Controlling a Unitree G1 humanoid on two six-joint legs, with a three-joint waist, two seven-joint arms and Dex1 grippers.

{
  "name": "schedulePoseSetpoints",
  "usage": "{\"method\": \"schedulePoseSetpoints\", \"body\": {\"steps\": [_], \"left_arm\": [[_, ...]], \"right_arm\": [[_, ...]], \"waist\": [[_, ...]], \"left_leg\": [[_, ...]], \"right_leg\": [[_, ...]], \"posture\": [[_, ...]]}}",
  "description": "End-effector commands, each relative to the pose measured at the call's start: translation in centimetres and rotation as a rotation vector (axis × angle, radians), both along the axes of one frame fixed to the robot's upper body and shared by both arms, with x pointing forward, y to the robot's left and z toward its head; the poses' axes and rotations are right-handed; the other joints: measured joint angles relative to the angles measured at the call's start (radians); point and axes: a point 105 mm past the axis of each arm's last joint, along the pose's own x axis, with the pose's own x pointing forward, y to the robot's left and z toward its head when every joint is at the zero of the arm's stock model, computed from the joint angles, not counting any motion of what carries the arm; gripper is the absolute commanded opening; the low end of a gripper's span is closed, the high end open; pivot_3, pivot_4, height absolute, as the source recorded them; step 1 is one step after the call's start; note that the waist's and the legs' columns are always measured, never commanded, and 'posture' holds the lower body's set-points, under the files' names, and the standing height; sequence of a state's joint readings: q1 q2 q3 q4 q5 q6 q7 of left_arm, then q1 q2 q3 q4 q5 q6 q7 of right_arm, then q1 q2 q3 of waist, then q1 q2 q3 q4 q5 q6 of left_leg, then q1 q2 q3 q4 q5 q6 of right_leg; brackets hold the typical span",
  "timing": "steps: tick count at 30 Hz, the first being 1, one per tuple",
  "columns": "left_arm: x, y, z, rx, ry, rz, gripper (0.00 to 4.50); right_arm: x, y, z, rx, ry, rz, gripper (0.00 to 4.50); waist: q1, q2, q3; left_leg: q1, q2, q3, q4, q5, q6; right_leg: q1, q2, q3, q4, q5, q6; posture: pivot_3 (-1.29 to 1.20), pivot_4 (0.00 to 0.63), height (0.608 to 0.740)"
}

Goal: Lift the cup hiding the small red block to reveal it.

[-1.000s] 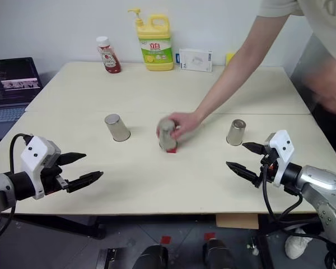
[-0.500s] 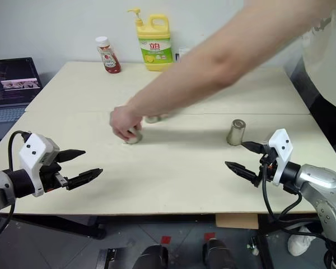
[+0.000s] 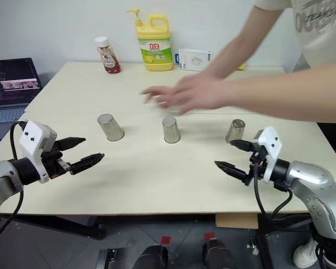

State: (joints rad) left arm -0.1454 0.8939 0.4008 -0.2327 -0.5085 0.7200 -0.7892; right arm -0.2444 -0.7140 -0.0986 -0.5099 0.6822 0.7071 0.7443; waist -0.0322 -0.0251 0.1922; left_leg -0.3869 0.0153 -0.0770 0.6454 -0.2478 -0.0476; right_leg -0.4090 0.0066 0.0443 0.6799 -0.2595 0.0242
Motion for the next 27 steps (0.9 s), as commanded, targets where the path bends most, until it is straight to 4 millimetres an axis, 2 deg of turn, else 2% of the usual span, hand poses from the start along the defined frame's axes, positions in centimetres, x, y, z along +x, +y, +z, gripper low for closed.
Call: {"method": "schedulePoseSetpoints", "body": {"steps": [1,7,11,19,27], "left_arm": [[2.2,1.3,-0.1,0.014,-0.019,0.076,4.46],[6.3,3.4,-0.1,0.001,-0.064,0.235,4.46],[8.1,3.6,-0.4,-0.030,-0.069,0.264,4.46],[11.5,2.7,-0.7,-0.018,-0.044,0.215,4.46],[13.8,1.3,-0.7,0.031,-0.032,0.181,4.46]], "right_arm": [[-0.4,2.6,1.2,-0.001,-0.038,0.087,4.50],[-0.1,3.9,1.6,-0.015,-0.051,0.129,4.50],[0.1,4.2,1.9,-0.018,-0.056,0.136,4.50],[0.0,4.8,2.4,-0.019,-0.069,0.160,4.50],[0.1,5.1,2.8,-0.016,-0.079,0.163,4.50]], "waist": [[0.000,0.000,0.000],[0.004,0.000,0.000],[0.003,-0.001,0.000],[0.002,-0.001,0.000],[0.002,-0.001,0.000]], "left_leg": [[0.000,0.000,0.000,0.000,0.000,0.000],[-0.002,-0.001,0.000,0.000,0.000,0.000],[-0.006,-0.001,-0.001,0.000,0.000,0.000],[-0.007,-0.002,-0.002,0.001,0.000,0.000],[-0.009,-0.003,-0.002,0.001,0.000,0.000]], "right_leg": [[0.000,0.000,0.000,0.000,0.000,0.000],[0.000,0.000,0.000,-0.001,0.000,0.000],[-0.003,-0.002,-0.001,-0.001,0.001,0.000],[-0.004,-0.002,-0.002,0.000,0.001,0.000],[-0.005,-0.002,-0.002,0.000,0.001,0.000]], "posture": [[0.00,0.150,0.740],[0.00,0.150,0.740],[0.00,0.150,0.740],[0.00,0.150,0.740],[0.00,0.150,0.740]]}}
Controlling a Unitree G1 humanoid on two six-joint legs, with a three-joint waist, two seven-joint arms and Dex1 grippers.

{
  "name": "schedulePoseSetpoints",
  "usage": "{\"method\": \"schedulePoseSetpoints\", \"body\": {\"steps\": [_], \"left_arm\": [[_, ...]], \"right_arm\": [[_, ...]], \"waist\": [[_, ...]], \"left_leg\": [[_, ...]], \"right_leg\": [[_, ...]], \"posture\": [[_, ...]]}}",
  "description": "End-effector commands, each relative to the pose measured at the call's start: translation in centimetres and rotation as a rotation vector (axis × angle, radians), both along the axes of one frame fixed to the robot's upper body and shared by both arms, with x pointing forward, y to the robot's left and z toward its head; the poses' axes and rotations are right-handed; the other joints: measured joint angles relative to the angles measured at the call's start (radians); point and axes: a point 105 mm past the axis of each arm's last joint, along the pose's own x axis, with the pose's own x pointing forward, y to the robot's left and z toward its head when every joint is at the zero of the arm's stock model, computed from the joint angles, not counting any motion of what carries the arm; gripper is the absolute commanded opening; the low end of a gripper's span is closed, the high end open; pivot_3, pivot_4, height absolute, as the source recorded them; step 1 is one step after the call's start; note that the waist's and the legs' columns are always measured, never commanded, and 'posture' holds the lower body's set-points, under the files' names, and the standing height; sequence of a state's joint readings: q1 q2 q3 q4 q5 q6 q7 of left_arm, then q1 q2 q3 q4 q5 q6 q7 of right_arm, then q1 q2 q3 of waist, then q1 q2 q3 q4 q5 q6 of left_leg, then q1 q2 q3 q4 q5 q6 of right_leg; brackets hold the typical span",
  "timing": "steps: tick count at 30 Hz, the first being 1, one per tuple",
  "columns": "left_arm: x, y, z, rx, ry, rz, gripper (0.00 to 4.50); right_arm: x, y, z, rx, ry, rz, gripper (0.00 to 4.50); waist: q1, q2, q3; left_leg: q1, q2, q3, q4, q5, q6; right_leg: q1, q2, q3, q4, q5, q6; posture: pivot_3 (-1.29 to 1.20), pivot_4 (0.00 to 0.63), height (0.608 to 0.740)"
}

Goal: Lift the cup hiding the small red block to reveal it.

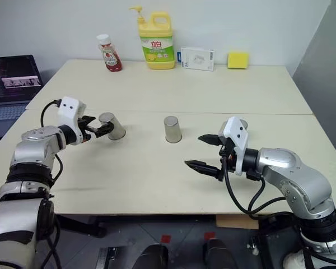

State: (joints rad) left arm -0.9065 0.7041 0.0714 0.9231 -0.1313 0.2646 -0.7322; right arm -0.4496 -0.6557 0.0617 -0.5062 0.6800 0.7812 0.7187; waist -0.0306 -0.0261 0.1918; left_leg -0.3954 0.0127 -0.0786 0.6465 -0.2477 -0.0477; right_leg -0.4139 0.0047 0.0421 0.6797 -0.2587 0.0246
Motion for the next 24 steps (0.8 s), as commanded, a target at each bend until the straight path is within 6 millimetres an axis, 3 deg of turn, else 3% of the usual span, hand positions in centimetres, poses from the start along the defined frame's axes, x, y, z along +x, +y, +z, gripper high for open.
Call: {"method": "schedulePoseSetpoints", "body": {"steps": [1,8,11,17,21,24], "left_arm": [[1.2,-0.7,1.3,0.051,-0.038,-0.019,4.46],[2.4,-2.3,1.1,0.074,-0.037,-0.014,4.46],[2.7,-2.6,0.9,0.068,-0.034,-0.002,4.02],[2.7,-2.7,0.7,0.033,-0.026,0.006,2.70],[2.6,-3.0,1.4,-0.030,-0.041,-0.021,2.64],[2.6,-2.7,3.1,-0.079,-0.087,-0.031,2.64]], "right_arm": [[-0.2,0.4,1.3,0.009,-0.052,0.015,4.50],[-0.2,0.5,1.4,0.010,-0.053,0.016,4.50],[-0.2,0.5,1.4,0.011,-0.052,0.014,4.50],[-0.3,0.4,1.3,0.011,-0.050,0.007,4.50],[-0.3,0.4,1.3,0.012,-0.049,0.005,4.50],[-0.3,0.3,1.3,0.013,-0.051,0.003,4.50]], "waist": [[0.000,0.000,0.000],[-0.001,0.000,0.000],[-0.001,0.000,0.000],[-0.002,0.000,0.000],[-0.002,0.000,0.000],[-0.002,0.000,0.000]], "left_leg": [[-0.001,0.000,0.000,0.000,0.000,0.000],[-0.002,0.000,-0.001,0.000,0.000,0.000],[-0.002,0.000,-0.001,0.000,0.000,0.000],[-0.001,0.000,-0.001,0.000,0.000,0.000],[-0.001,0.000,-0.001,0.000,0.000,0.000],[-0.001,0.000,-0.001,0.000,0.000,0.000]], "right_leg": [[-0.001,0.000,-0.001,0.000,0.000,0.000],[-0.001,0.000,-0.001,0.001,0.000,0.000],[-0.001,0.000,-0.001,0.001,0.000,0.000],[-0.001,0.000,-0.001,0.001,0.000,0.000],[-0.001,0.000,-0.001,0.001,0.000,0.000],[-0.001,0.000,-0.001,0.001,0.000,0.000]], "posture": [[0.00,0.150,0.740],[0.00,0.150,0.740],[0.00,0.150,0.740],[0.00,0.150,0.740],[0.00,0.150,0.740],[0.00,0.150,0.740]]}}
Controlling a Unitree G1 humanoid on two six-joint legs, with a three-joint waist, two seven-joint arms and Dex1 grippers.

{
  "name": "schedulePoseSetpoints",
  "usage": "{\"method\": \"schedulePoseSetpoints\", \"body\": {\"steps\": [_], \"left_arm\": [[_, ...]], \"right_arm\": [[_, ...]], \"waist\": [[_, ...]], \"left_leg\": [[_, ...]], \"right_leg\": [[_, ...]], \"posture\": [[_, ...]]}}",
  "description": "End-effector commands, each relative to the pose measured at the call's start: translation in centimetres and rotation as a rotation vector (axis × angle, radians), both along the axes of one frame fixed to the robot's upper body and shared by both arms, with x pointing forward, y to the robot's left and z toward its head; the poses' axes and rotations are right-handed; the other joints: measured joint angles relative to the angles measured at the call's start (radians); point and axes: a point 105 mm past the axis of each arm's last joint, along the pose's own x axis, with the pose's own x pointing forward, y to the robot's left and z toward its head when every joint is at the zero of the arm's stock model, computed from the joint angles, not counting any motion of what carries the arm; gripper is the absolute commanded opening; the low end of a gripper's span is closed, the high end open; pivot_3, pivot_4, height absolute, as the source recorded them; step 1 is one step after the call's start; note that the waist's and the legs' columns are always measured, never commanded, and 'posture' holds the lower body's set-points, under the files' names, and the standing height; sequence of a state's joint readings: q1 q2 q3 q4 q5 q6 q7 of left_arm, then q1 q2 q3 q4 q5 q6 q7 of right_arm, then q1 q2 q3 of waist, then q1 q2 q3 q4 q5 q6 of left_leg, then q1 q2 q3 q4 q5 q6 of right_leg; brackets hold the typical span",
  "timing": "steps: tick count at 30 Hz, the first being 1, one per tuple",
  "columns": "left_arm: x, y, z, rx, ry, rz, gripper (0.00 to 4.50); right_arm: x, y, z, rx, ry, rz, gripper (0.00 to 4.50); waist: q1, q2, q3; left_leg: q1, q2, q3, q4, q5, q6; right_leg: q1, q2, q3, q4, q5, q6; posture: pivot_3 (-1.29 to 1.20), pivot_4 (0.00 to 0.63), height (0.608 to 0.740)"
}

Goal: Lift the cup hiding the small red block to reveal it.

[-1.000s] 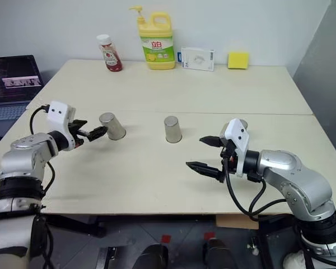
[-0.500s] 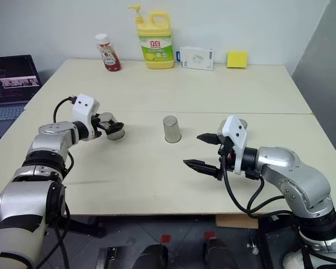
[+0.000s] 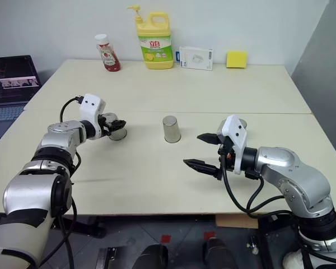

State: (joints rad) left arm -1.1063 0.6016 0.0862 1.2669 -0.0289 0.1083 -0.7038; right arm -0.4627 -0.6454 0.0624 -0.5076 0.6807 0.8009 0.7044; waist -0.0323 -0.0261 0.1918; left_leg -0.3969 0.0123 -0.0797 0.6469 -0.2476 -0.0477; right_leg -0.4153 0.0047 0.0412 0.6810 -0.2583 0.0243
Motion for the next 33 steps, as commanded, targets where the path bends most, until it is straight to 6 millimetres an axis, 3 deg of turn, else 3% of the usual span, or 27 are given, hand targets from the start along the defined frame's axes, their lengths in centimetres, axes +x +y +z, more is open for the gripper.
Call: {"method": "schedulePoseSetpoints", "body": {"steps": [1,5,7,13,18,22,24,29,33], "left_arm": [[0.3,0.4,4.3,-0.064,-0.117,-0.009,2.64],[-0.4,2.1,7.1,-0.096,-0.184,0.007,2.64],[-0.8,3.6,7.4,-0.067,-0.201,0.058,2.64],[-1.6,8.3,5.6,-0.042,-0.201,0.324,2.64],[-1.6,8.4,3.4,-0.106,-0.158,0.372,2.64],[-1.7,8.7,2.9,-0.172,-0.146,0.415,2.64],[-1.8,9.0,2.6,-0.182,-0.130,0.437,3.34],[-2.0,9.4,2.3,-0.199,-0.111,0.464,4.28],[-1.9,9.6,3.4,-0.188,-0.150,0.468,4.45]], "right_arm": [[-0.4,0.1,1.1,0.012,-0.054,0.011,4.50],[-0.4,-0.1,1.1,0.014,-0.053,0.007,4.50],[-0.3,-0.1,1.1,0.016,-0.051,0.004,4.50],[-0.1,0.0,1.1,0.019,-0.048,0.009,4.50],[0.0,0.0,1.2,0.019,-0.049,0.015,4.50],[0.0,0.0,1.2,0.018,-0.048,0.017,4.50],[-0.1,0.0,1.2,0.017,-0.046,0.018,4.50],[-0.1,-0.1,1.2,0.016,-0.045,0.010,4.50],[-0.1,-0.2,1.2,0.017,-0.046,0.005,4.50]], "waist": [[0.000,0.000,0.000],[-0.002,0.000,0.000],[-0.003,0.000,0.000],[-0.001,0.000,0.000],[0.000,0.000,0.000],[0.002,-0.001,0.000],[0.000,-0.001,0.000],[0.000,-0.001,0.000],[0.000,-0.001,0.000]], "left_leg": [[0.000,0.000,0.000,0.000,0.000,0.000],[-0.001,0.000,0.000,0.000,0.000,0.000],[-0.002,0.000,0.000,0.000,0.000,0.000],[-0.002,0.000,0.000,0.000,0.000,0.000],[-0.002,0.000,0.000,0.001,0.000,0.000],[-0.003,0.000,0.000,0.001,0.000,0.000],[-0.003,0.000,0.000,0.001,0.000,0.000],[-0.003,0.000,0.000,0.001,0.000,0.000],[-0.003,0.000,0.000,0.001,0.000,0.000]], "right_leg": [[0.000,0.000,0.000,0.000,0.000,0.000],[-0.001,0.000,0.000,0.000,0.000,-0.001],[-0.003,0.000,0.000,0.001,0.001,-0.001],[-0.003,0.000,0.000,0.001,0.001,-0.001],[-0.003,0.000,0.000,0.001,0.002,-0.002],[-0.003,0.000,0.000,0.001,0.003,-0.004],[-0.003,0.000,0.000,0.001,0.003,-0.004],[-0.004,0.000,0.000,0.002,0.003,-0.004],[-0.004,0.000,0.000,0.002,0.003,-0.004]], "posture": [[0.00,0.150,0.740],[0.00,0.150,0.740],[0.00,0.150,0.740],[0.00,0.150,0.740],[0.00,0.150,0.740],[0.00,0.150,0.740],[0.00,0.150,0.740],[0.00,0.150,0.740],[0.00,0.150,0.740]]}}
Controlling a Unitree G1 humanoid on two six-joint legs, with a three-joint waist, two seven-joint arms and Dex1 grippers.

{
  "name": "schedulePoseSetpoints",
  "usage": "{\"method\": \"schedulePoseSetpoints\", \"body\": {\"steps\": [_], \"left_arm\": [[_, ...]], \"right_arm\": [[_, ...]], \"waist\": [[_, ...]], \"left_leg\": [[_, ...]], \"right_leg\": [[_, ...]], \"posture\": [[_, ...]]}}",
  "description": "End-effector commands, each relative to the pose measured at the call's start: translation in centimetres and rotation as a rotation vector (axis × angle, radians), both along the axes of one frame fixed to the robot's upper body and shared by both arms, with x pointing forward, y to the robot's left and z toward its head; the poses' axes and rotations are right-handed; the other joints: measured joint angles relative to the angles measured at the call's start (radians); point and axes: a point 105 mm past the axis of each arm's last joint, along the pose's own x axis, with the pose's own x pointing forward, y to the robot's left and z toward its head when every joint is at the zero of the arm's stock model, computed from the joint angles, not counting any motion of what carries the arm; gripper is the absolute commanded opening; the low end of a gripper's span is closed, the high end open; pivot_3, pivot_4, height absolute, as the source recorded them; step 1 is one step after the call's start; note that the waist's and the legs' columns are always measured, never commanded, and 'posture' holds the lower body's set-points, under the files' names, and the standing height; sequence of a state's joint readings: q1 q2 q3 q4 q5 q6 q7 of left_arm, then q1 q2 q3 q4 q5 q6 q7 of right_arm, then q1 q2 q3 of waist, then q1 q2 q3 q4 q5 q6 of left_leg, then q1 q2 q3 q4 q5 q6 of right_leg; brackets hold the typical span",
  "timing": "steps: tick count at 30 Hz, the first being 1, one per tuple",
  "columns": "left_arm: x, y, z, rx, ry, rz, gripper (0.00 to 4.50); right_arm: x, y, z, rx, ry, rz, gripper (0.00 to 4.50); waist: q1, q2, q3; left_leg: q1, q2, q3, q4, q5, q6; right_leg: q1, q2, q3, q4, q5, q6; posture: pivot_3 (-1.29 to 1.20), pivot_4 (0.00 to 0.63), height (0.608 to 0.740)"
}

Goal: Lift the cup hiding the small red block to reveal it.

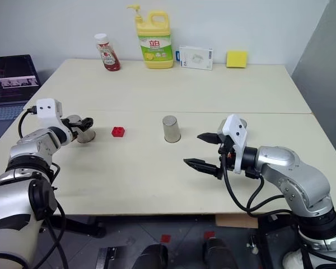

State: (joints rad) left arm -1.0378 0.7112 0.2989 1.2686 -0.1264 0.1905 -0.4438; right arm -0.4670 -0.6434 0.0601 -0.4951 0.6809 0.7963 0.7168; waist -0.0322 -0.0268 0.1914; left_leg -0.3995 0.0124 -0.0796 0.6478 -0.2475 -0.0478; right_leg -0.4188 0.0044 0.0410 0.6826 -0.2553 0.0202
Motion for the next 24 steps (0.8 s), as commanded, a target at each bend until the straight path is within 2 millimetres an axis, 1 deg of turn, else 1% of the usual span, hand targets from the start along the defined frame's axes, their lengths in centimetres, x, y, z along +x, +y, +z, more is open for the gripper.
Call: {"method": "schedulePoseSetpoints", "body": {"steps": [1,3,6,8,10,12,15,19,21,24], "left_arm": [[0.4,0.7,4.0,0.028,-0.124,0.029,4.45],[0.6,0.7,6.3,0.052,-0.220,0.027,4.45],[0.5,-0.3,10.7,0.090,-0.410,-0.045,4.45],[0.2,-0.9,12.4,0.095,-0.482,-0.098,4.45],[-0.3,-1.9,13.3,0.163,-0.475,-0.206,4.45],[-1.2,-2.7,13.4,0.270,-0.440,-0.293,4.45],[-3.0,-3.7,12.0,0.334,-0.339,-0.426,4.45],[-7.1,-4.6,9.2,0.383,-0.127,-0.621,4.45],[-8.7,-4.7,8.5,0.380,-0.066,-0.663,4.45],[-10.8,-4.1,6.9,0.401,0.062,-0.698,4.45]], "right_arm": [[-0.2,-0.2,1.1,0.013,-0.049,-0.004,4.50],[-0.2,-0.3,1.1,0.014,-0.052,-0.010,4.50],[-0.2,-0.5,1.3,0.028,-0.059,-0.021,4.50],[-0.3,-0.6,1.4,0.043,-0.062,-0.029,4.50],[-0.2,-0.9,1.8,0.061,-0.076,-0.049,4.50],[0.1,-1.3,2.2,0.075,-0.105,-0.079,4.50],[0.3,-2.2,2.4,0.071,-0.145,-0.115,4.50],[0.0,-3.9,2.3,0.047,-0.158,-0.139,4.50],[-0.4,-4.7,2.0,0.027,-0.142,-0.131,4.50],[-1.2,-5.8,1.2,-0.015,-0.062,-0.102,4.50]], "waist": [[0.000,0.000,0.000],[0.000,0.000,0.000],[0.000,0.000,0.000],[0.001,0.000,0.000],[0.000,0.000,0.000],[-0.003,0.000,0.000],[-0.013,0.000,0.000],[-0.024,0.000,0.000],[-0.023,0.000,0.000],[-0.019,0.000,0.000]], "left_leg": [[0.000,0.000,0.000,0.000,0.000,0.000],[0.000,0.000,0.000,0.000,0.000,0.000],[0.000,0.000,0.000,0.000,0.000,0.000],[0.000,0.000,0.000,0.000,0.000,0.000],[0.000,0.000,0.000,0.000,0.000,-0.001],[0.000,0.000,0.000,0.000,0.000,-0.001],[0.001,0.000,0.002,-0.001,0.000,-0.001],[0.001,0.001,0.002,-0.001,0.001,-0.001],[0.001,0.001,0.001,-0.001,0.001,-0.001],[0.001,0.001,0.001,-0.001,0.001,-0.001]], "right_leg": [[0.000,0.000,0.000,0.000,0.000,0.000],[0.000,0.000,0.000,0.000,0.000,0.000],[0.000,0.000,0.000,0.000,0.000,0.000],[0.000,-0.001,0.000,0.000,0.000,0.000],[0.000,-0.001,0.000,0.000,0.000,0.000],[0.000,-0.001,0.000,0.000,0.000,0.000],[0.000,-0.001,0.002,0.001,0.000,0.000],[-0.001,-0.001,0.002,0.002,0.000,0.000],[-0.001,-0.001,0.001,0.002,0.000,0.000],[0.000,0.000,0.001,0.001,-0.001,0.001]], "posture": [[0.00,0.150,0.740],[0.00,0.150,0.740],[0.00,0.150,0.740],[0.00,0.150,0.740],[0.00,0.150,0.740],[0.00,0.150,0.740],[0.00,0.150,0.740],[0.00,0.150,0.740],[0.00,0.150,0.740],[0.00,0.150,0.740]]}}
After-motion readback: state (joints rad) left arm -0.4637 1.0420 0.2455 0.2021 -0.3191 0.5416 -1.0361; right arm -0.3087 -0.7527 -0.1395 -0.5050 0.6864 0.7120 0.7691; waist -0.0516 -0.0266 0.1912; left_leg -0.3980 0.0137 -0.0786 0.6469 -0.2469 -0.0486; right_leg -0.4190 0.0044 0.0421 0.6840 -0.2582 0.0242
